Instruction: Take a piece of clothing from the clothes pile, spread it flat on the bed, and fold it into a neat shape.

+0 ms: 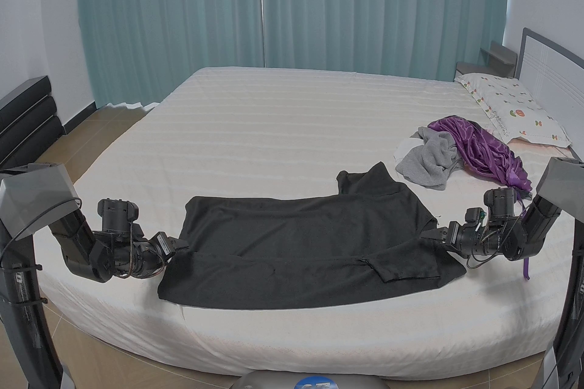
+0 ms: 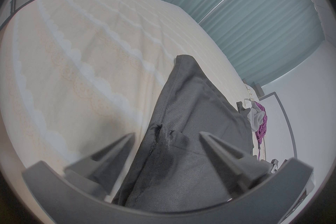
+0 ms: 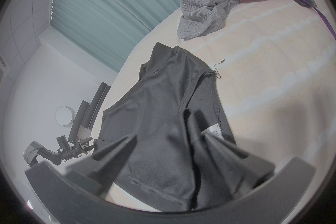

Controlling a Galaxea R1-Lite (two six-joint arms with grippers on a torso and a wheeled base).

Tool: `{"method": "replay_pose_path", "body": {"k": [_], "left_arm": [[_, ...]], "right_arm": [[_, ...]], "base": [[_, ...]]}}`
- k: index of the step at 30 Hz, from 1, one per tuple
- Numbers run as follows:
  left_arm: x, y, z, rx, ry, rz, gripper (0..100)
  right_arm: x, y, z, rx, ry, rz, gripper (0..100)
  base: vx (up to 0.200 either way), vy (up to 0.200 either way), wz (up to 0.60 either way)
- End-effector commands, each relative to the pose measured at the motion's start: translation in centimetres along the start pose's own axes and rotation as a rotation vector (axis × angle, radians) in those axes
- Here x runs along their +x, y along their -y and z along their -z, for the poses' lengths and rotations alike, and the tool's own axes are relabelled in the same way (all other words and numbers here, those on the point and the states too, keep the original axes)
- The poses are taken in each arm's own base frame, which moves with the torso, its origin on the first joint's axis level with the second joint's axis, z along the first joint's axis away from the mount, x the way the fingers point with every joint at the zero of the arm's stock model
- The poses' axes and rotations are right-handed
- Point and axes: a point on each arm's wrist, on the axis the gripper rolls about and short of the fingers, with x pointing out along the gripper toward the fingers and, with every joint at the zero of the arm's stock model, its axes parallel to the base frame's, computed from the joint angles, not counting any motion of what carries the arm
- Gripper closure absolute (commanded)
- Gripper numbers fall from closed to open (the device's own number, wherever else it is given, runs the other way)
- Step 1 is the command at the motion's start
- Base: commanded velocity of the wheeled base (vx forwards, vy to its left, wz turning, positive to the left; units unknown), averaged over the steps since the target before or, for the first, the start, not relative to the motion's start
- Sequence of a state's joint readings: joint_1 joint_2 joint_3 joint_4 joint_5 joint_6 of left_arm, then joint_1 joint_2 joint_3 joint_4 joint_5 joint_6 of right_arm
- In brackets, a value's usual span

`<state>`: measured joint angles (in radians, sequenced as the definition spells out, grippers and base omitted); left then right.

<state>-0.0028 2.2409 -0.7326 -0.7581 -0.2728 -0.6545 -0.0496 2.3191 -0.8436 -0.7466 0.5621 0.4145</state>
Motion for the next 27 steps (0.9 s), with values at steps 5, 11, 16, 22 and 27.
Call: {"method": "replay_pose_path", "body": {"k": [5,11,16,22,27], "left_arm": [[-1.7,0.0,-1.1,-0.013,0.046,0.006,0],[-7.2,0.6,-1.5,-0.117,0.111,0.052,0],[-9.8,0.9,1.7,-0.138,0.051,0.056,0],[-11.3,3.0,3.9,-0.284,0.002,0.106,0],[-11.4,2.9,6.5,-0.276,-0.073,0.066,0]], "right_arm": [[-2.9,-2.0,-0.2,0.046,0.029,-0.024,0],[-7.4,-4.7,2.1,0.089,0.074,-0.039,0],[-8.7,-5.2,4.6,0.091,0.107,-0.017,0],[-9.1,-7.0,8.1,0.165,0.175,0.011,0],[-9.2,-7.5,9.8,0.239,0.185,0.018,0]], "base": [[0.000,0.000,0.00],[0.000,0.000,0.00],[0.000,0.000,0.00],[0.000,0.000,0.00],[0.000,0.000,0.00]]}}
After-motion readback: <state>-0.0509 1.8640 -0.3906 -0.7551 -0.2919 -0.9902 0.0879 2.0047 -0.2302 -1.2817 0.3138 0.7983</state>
